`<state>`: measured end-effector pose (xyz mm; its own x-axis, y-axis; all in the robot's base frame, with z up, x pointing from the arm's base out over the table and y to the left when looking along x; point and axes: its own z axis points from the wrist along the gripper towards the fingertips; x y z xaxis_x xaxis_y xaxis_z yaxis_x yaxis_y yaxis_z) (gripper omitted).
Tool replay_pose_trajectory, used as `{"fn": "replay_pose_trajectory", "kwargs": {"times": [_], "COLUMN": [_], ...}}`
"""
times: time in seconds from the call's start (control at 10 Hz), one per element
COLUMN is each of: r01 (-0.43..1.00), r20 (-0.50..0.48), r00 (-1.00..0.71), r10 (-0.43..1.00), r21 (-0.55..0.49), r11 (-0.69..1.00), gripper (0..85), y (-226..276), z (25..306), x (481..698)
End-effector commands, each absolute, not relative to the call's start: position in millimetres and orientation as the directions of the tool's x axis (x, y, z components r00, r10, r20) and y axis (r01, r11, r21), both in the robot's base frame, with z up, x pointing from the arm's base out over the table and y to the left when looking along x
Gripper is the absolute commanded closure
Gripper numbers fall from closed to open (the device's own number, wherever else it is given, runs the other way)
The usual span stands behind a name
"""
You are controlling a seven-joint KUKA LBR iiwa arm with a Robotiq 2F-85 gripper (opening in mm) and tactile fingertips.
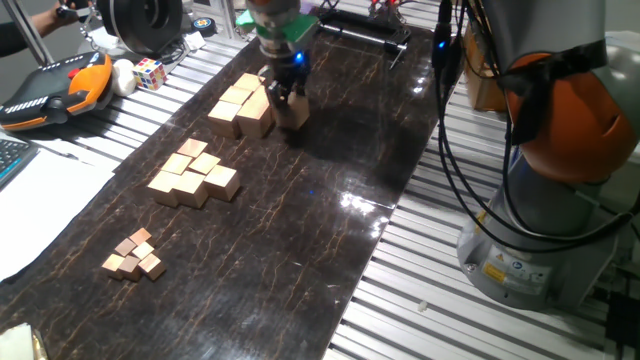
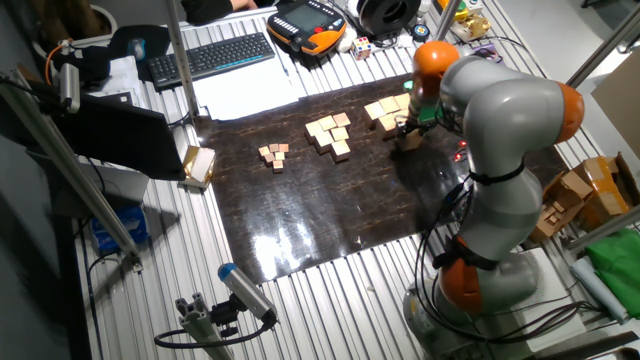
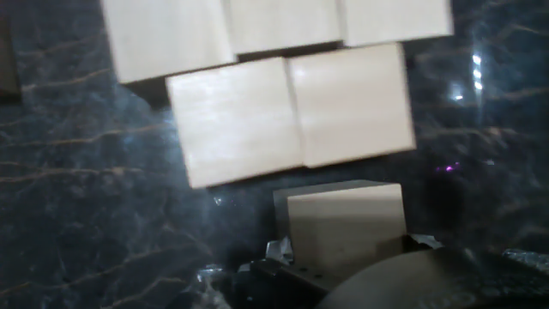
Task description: Stack the blocks into a pyramid shape
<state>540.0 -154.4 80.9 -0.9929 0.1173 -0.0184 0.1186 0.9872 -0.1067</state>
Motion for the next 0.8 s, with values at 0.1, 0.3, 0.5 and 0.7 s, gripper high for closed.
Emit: {"fn": "replay_pose_trajectory", "kwargs": {"times": [0.1, 0.3, 0.5, 0.7], "r01": [0.21, 0.214, 0.161, 0.167], "r20": [-0.01, -0.01, 0.027, 0.024], "r00": [-0.978, -0.977, -0.986, -0.985], "r10": [0.21, 0.215, 0.166, 0.172], "r21": [-0.087, -0.114, -0.133, -0.133], "r11": [0.974, 0.97, 0.978, 0.977], "gripper": [45.0, 44.3, 44.0, 44.0], "y": [-161, -168, -182, -189], "z": [87, 89, 95, 98], "x": [528, 519, 515, 510]}}
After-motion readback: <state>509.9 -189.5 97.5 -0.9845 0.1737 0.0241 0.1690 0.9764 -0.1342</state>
